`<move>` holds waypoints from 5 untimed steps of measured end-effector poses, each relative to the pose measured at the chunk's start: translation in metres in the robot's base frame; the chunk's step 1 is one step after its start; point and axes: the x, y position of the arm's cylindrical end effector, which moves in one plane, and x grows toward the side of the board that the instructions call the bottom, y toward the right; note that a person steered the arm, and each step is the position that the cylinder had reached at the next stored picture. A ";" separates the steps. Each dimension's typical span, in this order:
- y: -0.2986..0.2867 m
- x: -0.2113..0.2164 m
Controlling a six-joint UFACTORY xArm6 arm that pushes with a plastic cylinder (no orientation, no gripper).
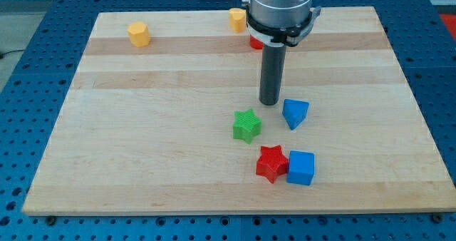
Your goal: Put the green star vertically to the top side of the red star
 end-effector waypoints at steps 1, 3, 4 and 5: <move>0.003 0.032; 0.038 0.062; -0.010 0.068; -0.054 0.067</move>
